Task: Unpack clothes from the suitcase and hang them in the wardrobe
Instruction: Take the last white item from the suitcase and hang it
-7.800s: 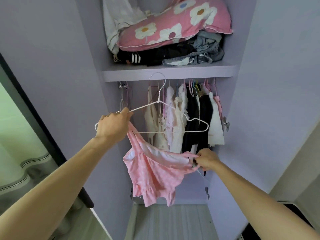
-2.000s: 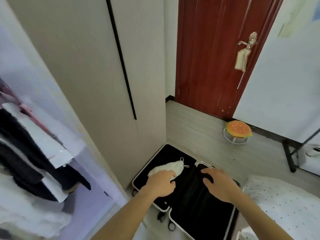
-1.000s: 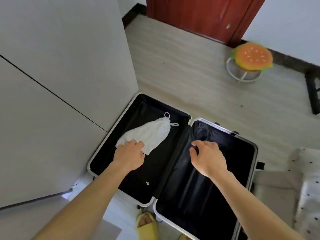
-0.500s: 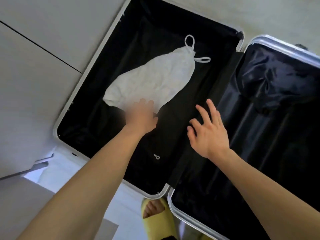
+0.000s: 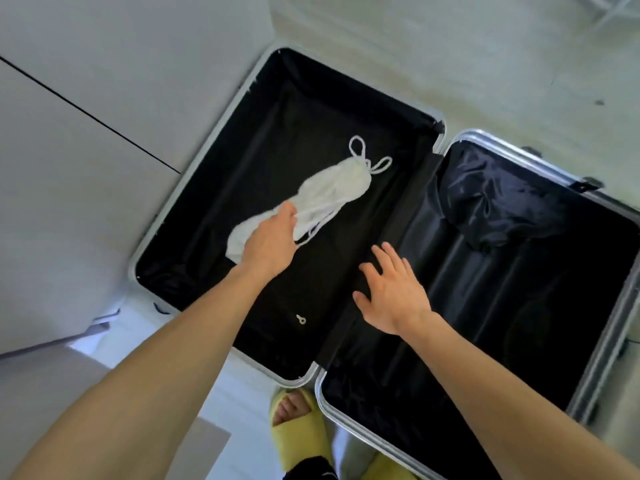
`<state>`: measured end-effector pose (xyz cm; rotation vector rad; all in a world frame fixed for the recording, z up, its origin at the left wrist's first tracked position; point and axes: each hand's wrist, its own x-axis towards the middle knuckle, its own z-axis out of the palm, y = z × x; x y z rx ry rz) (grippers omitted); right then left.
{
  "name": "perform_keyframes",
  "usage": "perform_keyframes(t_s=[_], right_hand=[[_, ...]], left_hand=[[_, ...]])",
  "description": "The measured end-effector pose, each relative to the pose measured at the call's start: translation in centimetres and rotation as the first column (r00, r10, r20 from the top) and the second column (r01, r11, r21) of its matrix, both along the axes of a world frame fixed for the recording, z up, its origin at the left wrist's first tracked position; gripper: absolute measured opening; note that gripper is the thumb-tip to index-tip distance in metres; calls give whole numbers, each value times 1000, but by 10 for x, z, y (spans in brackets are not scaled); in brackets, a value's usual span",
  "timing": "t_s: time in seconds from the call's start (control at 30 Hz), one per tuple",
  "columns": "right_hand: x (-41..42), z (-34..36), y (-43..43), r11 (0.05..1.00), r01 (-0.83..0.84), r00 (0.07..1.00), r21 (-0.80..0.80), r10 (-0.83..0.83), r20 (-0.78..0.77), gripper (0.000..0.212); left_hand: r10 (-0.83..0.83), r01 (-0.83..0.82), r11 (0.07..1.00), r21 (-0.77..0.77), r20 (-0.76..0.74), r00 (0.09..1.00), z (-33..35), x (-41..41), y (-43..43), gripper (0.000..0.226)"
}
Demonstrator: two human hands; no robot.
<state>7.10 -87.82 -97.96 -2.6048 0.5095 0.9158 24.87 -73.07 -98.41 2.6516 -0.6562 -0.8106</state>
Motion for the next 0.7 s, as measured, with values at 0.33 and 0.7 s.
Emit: perform_keyframes(t_s=[0.33, 0.7], right_hand=[[-19, 316, -16, 889, 377, 911, 261, -406, 68, 61], [-42, 623, -1, 6, 699, 376, 715, -853, -361, 96]], left_hand=[[127, -120, 951, -283, 6, 992, 343, -12, -18, 21], [167, -223, 771, -596, -148, 975, 701, -157, 21, 22]])
